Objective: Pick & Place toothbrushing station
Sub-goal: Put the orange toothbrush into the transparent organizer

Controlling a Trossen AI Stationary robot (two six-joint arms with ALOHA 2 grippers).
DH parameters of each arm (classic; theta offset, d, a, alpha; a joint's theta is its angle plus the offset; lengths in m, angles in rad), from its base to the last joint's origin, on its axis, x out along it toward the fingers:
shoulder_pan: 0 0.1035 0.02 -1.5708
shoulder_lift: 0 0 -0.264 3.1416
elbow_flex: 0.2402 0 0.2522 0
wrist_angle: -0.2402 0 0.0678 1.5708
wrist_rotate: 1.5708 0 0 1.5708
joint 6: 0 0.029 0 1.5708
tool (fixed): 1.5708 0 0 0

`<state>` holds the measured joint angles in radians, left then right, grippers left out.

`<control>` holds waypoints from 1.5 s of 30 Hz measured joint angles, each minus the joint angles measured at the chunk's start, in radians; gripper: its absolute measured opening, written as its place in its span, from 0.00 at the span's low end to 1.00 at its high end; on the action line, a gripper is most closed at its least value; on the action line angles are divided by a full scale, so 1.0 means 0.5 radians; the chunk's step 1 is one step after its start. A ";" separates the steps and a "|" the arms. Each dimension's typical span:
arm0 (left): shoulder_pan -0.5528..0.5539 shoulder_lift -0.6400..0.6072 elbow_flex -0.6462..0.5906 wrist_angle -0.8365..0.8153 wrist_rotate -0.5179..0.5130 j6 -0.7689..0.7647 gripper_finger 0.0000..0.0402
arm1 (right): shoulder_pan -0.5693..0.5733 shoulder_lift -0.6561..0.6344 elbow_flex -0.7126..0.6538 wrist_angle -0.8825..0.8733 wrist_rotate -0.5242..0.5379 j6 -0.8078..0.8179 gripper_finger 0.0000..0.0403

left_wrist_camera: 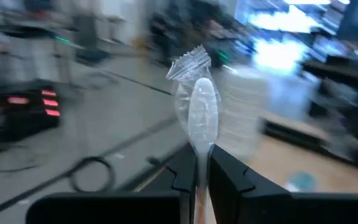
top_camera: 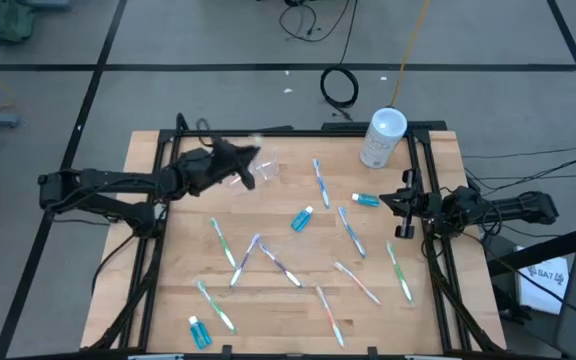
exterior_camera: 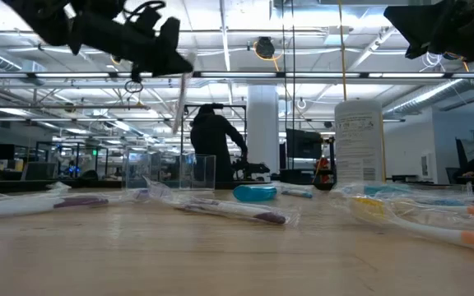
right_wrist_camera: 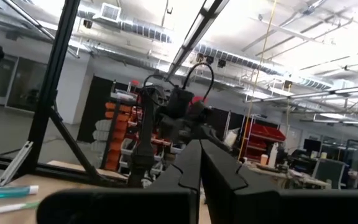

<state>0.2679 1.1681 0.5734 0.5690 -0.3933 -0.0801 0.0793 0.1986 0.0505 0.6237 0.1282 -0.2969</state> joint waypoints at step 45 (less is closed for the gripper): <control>-0.312 -0.005 -0.392 -0.220 -1.103 -0.443 0.22 | 0.000 0.163 -0.001 0.525 0.011 -0.235 0.01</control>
<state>0.1120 1.1656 0.3775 0.4588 -0.9447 -0.3016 0.0792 0.2801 0.0502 0.8862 0.1337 -0.4143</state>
